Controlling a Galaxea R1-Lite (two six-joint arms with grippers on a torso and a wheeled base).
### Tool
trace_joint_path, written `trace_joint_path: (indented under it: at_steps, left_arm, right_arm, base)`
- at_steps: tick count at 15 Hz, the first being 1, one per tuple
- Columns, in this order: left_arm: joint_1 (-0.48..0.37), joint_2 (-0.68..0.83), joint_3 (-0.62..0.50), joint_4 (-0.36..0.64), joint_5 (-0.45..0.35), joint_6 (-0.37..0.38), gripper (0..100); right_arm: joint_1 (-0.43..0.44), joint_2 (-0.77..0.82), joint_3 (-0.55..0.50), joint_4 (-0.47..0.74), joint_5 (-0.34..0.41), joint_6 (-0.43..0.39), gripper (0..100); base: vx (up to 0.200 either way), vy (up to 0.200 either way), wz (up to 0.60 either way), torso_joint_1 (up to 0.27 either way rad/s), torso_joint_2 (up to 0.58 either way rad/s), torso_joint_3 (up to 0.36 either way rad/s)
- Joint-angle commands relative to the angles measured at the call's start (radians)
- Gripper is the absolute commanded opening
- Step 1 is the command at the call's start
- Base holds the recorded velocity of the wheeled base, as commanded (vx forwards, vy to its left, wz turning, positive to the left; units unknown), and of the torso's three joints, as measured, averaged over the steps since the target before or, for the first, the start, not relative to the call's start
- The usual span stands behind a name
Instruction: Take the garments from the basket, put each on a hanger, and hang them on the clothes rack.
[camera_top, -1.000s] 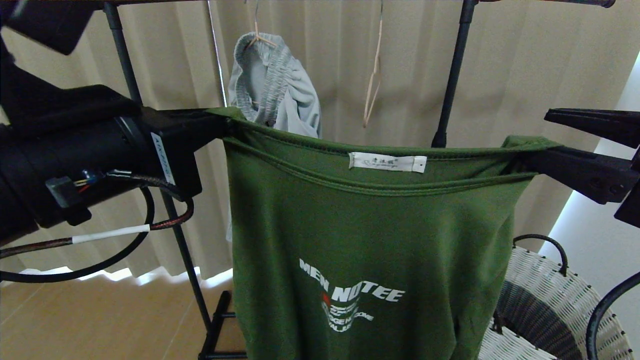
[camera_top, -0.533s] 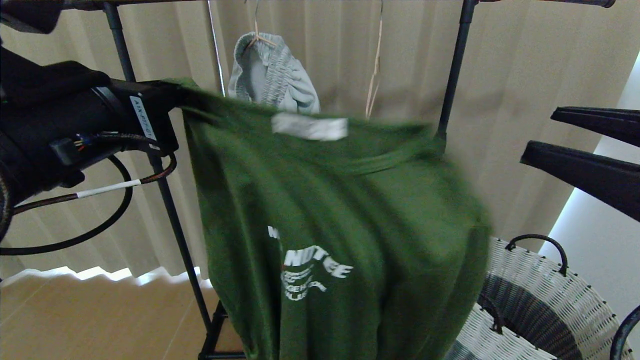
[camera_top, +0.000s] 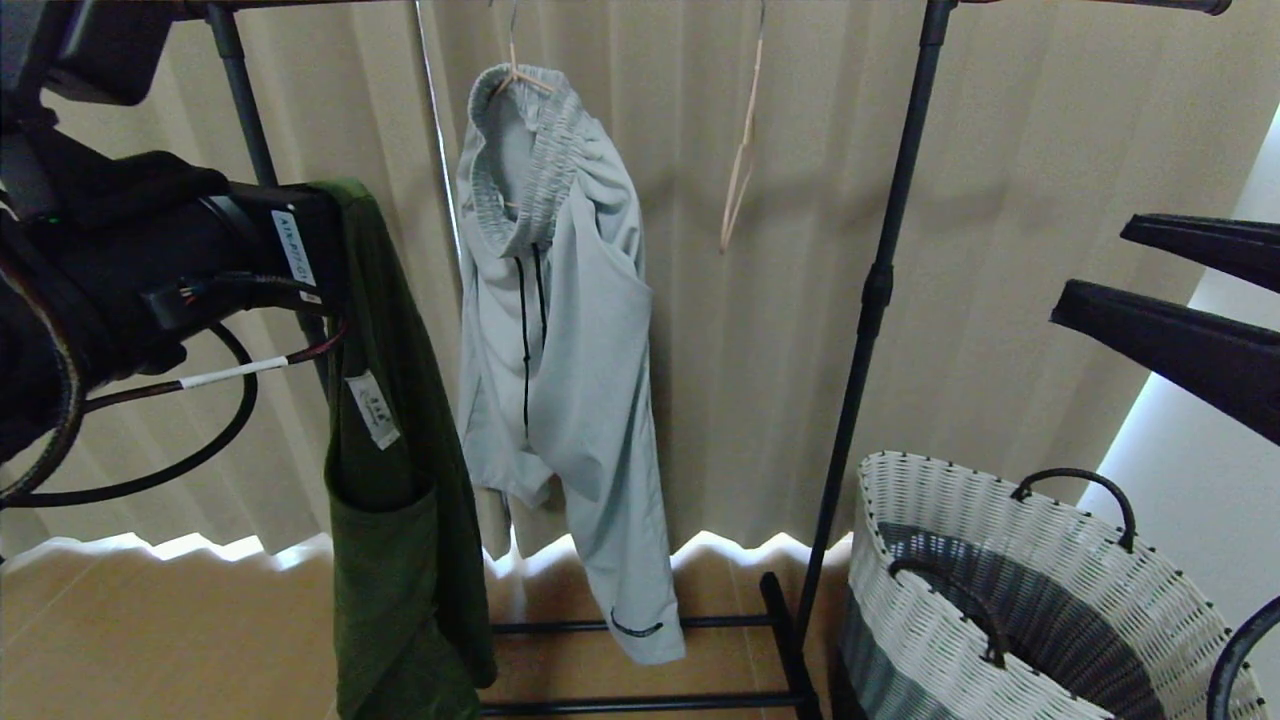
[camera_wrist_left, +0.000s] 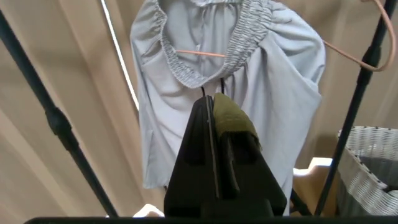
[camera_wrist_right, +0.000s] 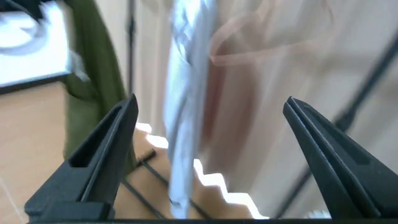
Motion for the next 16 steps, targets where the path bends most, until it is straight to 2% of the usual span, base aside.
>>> trace_joint_path:
  at_steps: [1,4,7,9,10,12,16]
  left_arm:
    - [0.003,-0.034,0.022,0.001,0.0,0.004,0]
    - [0.052,-0.078,0.075,0.001,-0.008,0.004,0]
    - [0.057,-0.115,0.105,0.001,-0.011,0.005,0]
    - [0.057,-0.136,0.124,0.001,-0.009,0.005,0]
    - [0.062,-0.159,0.14,0.001,-0.011,0.004,0]
    - [0.088,-0.172,0.154,0.003,-0.011,0.004,0]
    - [0.089,-0.182,0.173,-0.001,-0.011,0.001,0]
  right_arm:
    - [-0.102,-0.006,0.057,-0.001,-0.038,-0.035,100]
    - [-0.192,-0.034,0.148,-0.041,-0.063,-0.082,100]
    - [-0.203,-0.054,0.301,-0.214,-0.064,-0.086,100]
    - [-0.22,-0.055,0.367,-0.269,-0.064,-0.086,100]
    - [-0.266,-0.057,0.426,-0.312,-0.06,-0.09,100]
    - [-0.283,-0.057,0.469,-0.355,-0.056,-0.092,100]
    - [-0.284,-0.051,0.49,-0.358,-0.058,-0.098,100]
  base:
    - [0.0,0.0,0.0,0.0,0.0,0.0]
    - [0.0,0.0,0.0,0.0,0.0,0.0]
    - [0.0,0.0,0.0,0.0,0.0,0.0]
    - [0.0,0.0,0.0,0.0,0.0,0.0]
    - [0.0,0.0,0.0,0.0,0.0,0.0]
    - [0.0,0.0,0.0,0.0,0.0,0.0]
    - [0.0,0.0,0.0,0.0,0.0,0.0]
